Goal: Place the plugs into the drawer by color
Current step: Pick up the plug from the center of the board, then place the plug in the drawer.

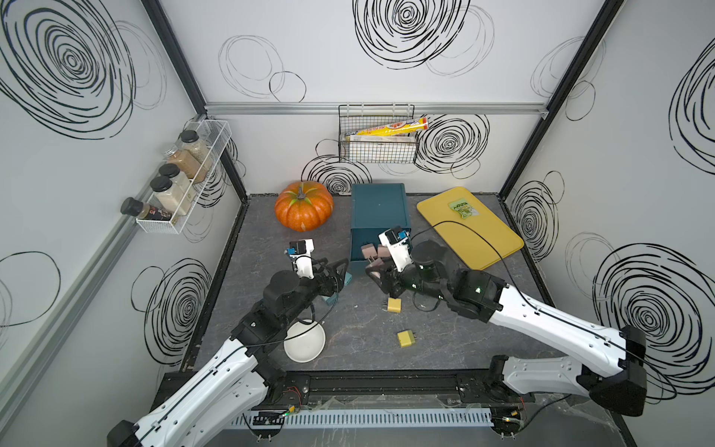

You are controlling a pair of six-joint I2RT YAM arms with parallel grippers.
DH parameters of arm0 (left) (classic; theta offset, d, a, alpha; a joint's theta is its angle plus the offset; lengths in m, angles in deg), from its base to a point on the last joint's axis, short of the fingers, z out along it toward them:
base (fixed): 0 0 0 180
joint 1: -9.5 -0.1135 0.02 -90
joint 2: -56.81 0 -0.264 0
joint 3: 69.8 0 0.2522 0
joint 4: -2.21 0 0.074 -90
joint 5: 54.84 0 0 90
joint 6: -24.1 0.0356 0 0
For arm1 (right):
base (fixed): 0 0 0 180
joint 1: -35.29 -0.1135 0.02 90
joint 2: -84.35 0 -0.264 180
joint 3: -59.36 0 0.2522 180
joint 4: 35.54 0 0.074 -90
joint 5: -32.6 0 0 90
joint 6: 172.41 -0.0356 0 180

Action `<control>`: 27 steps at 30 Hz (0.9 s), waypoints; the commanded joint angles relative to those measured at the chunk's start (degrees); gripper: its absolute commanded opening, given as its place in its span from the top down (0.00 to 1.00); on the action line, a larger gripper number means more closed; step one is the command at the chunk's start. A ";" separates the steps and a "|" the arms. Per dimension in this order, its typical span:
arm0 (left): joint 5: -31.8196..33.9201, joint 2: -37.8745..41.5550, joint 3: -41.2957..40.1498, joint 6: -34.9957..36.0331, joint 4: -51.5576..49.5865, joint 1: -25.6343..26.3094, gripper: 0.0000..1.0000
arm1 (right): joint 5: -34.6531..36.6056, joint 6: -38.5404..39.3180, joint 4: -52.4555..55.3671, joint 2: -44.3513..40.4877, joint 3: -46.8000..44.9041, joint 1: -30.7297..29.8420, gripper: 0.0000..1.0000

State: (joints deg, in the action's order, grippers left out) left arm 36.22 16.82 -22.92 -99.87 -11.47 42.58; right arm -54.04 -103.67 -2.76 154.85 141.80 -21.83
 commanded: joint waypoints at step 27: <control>0.35 -5.66 1.20 -0.08 4.66 3.75 0.17 | 8.26 7.72 21.65 28.33 21.49 13.87 0.87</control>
State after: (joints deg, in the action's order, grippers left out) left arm 35.52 11.93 -22.92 -99.94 -10.03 45.31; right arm -46.63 -96.91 14.01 181.67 161.82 -8.26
